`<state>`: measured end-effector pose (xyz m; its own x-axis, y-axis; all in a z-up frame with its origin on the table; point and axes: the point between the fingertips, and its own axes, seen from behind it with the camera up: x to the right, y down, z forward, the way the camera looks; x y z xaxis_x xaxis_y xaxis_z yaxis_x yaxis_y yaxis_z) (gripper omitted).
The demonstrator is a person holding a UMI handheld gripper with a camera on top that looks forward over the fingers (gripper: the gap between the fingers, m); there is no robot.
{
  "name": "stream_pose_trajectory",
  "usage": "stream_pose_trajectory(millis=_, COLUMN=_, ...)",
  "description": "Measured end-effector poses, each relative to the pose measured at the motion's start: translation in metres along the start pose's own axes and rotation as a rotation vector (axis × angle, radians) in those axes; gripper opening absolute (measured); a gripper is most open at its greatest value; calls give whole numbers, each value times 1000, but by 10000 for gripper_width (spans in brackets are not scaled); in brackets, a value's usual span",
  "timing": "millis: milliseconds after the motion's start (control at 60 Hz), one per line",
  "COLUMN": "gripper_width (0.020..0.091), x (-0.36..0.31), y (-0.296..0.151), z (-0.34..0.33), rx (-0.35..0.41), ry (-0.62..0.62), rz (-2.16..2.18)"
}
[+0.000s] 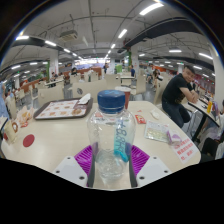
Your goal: Pour water
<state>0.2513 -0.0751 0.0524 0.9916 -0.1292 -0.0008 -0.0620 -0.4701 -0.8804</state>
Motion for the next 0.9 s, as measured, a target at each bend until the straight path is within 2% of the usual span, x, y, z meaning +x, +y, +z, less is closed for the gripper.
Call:
stream_pose_trajectory(millis=33, gripper_width=474, x=0, y=1, z=1, rx=-10, ry=4, rz=-3)
stream_pose_trajectory(millis=50, gripper_width=443, x=0, y=1, z=1, rx=-13, ry=7, rz=-5)
stream_pose_trajectory(millis=117, gripper_width=394, x=1, y=0, z=1, rx=-24, ry=36, rz=-29)
stream_pose_trajectory(millis=283, gripper_width=392, x=-6, y=-13, z=-4, rx=-35, ry=144, rz=-127)
stream_pose_trajectory(millis=467, gripper_width=392, x=-44, y=-89, z=-30, rx=23, ry=267, rz=-319)
stream_pose_trajectory(millis=717, gripper_width=391, x=-192, y=-210, z=-58, rx=139, ry=404, rz=-889)
stream_pose_trajectory(millis=817, gripper_width=390, x=-270, y=-232, z=-56, rx=194, ry=443, rz=-1162)
stream_pose_trajectory(millis=900, gripper_width=390, x=-330, y=-229, z=-53, rx=207, ry=442, rz=-1336)
